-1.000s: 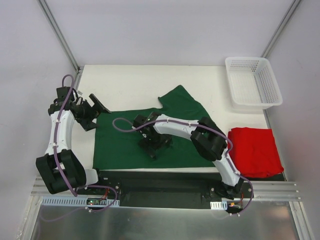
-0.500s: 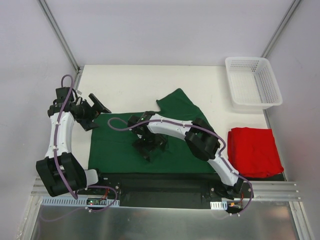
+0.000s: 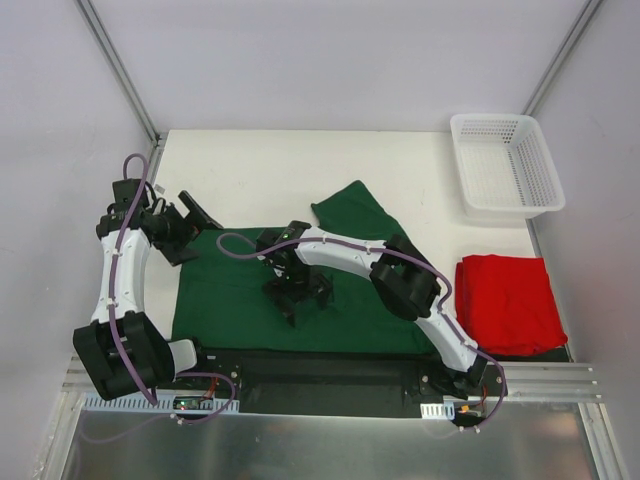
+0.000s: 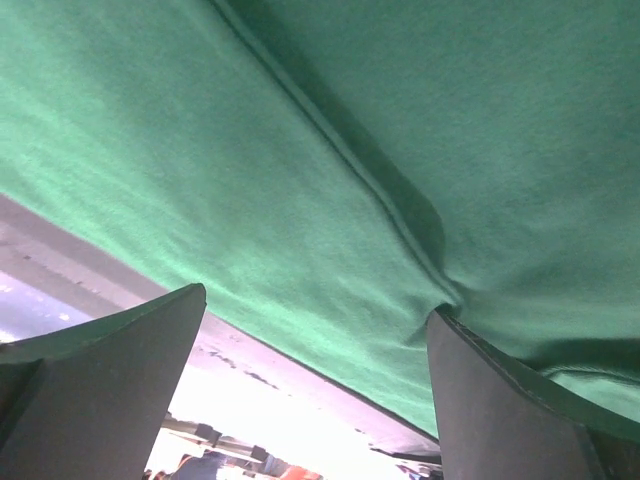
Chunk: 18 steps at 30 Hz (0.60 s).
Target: Fold and stack the t-shirts
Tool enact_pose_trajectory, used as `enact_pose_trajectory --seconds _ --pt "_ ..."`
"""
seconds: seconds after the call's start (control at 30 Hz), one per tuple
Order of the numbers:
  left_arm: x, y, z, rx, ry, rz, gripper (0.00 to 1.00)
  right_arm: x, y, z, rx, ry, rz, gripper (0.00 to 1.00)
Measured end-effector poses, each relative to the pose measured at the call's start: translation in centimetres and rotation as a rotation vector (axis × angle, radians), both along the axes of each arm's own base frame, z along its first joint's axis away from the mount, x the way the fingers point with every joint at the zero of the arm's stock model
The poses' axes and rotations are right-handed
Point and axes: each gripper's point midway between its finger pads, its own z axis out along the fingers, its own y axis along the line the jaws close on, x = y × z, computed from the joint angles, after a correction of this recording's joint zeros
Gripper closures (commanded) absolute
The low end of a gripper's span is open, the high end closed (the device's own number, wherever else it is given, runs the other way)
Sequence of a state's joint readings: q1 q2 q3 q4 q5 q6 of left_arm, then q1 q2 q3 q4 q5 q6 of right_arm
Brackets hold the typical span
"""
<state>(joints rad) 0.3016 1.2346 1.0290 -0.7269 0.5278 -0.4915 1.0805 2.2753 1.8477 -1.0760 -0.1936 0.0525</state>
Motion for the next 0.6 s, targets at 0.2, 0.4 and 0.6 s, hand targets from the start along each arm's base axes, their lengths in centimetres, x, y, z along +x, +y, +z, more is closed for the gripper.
enact_pose_trajectory --seconds 0.2,0.4,0.6 --pt "-0.3 -0.2 -0.1 -0.006 0.001 0.002 0.01 -0.4 0.3 0.2 0.014 0.031 -0.021 0.04" --pt "-0.3 -0.4 0.1 -0.019 -0.001 0.004 0.01 -0.3 -0.3 -0.1 -0.001 0.035 -0.038 0.04" --pt "-0.3 -0.5 0.2 -0.029 -0.002 0.0 0.01 1.6 -1.6 1.6 -0.038 0.007 -0.071 0.04"
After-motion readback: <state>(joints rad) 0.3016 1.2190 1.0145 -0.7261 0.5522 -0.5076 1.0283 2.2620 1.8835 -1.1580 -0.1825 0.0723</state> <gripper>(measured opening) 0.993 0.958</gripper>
